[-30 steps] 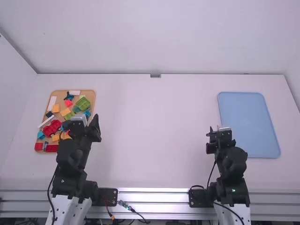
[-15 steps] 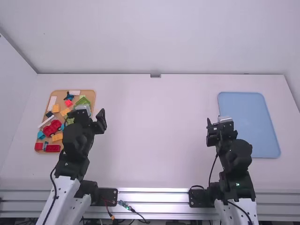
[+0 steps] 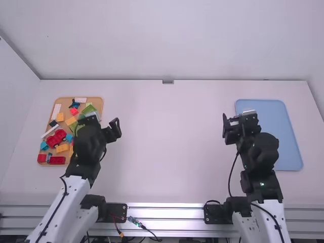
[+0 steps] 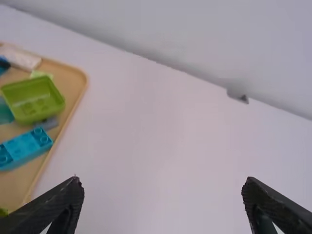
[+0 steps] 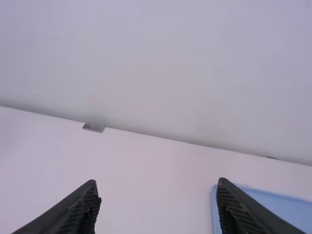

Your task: Assemble lego blocks to make yellow taxi

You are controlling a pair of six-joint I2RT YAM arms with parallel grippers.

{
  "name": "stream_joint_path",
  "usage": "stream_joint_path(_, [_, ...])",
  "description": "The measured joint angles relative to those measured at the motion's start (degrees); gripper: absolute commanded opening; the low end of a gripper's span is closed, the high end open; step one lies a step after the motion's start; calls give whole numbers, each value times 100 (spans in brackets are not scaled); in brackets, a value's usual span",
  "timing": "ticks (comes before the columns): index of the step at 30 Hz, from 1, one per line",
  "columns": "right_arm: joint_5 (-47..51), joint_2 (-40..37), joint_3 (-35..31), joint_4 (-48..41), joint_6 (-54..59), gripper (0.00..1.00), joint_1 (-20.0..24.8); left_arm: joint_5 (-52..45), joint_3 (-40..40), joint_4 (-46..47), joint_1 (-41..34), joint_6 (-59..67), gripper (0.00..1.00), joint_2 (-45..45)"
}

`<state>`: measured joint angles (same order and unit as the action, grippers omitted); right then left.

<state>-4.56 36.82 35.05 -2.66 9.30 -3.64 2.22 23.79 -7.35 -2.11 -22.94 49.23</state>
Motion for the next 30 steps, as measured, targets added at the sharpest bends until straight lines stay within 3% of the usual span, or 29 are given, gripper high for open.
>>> stream_joint_path(9, [2,962,903,37,-15,85,0,286,122,494,0,-525,99,26])
stream_joint_path(18, [7,1847,944,15,-15,99,0,413,234,402,-4,-1113,99,-55])
stream_joint_path(23, [-2,2166,944,13,-9,99,0,435,234,254,-7,-1331,99,144])
stream_joint_path(30, [0,2691,944,28,-20,99,0,876,957,1878,-4,-2240,99,678])
